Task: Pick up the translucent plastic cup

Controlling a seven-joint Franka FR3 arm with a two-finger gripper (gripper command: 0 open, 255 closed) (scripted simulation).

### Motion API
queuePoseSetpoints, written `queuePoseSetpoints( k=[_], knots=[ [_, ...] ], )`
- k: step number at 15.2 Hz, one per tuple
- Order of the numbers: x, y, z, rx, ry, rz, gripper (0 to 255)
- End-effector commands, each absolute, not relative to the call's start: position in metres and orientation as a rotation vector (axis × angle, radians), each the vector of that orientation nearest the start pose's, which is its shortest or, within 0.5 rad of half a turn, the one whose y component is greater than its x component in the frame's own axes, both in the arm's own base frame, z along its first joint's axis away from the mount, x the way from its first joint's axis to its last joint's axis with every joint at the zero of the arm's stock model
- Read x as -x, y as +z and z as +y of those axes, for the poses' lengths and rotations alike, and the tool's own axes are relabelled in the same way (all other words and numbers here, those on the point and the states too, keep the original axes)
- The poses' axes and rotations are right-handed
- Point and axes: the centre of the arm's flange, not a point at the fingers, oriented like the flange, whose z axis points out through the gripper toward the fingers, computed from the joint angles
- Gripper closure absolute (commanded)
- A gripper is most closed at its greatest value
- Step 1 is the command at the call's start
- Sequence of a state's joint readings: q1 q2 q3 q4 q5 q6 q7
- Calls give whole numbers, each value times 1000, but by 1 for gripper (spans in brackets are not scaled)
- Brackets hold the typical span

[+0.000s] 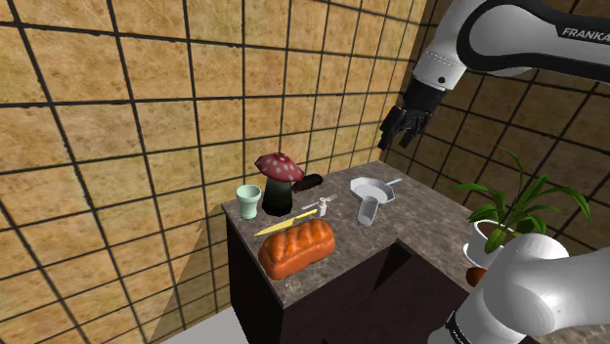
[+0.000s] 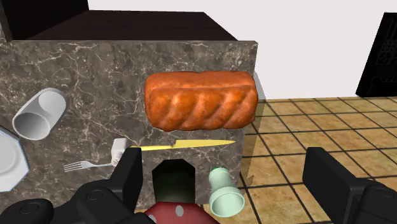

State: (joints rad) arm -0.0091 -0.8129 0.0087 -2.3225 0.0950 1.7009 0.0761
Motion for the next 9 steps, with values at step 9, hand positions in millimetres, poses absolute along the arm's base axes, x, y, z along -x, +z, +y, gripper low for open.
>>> queuePoseSetpoints(
  k=[9],
  knots=[
    [-345,547,-47,3041,-301,101,0]
  ],
)
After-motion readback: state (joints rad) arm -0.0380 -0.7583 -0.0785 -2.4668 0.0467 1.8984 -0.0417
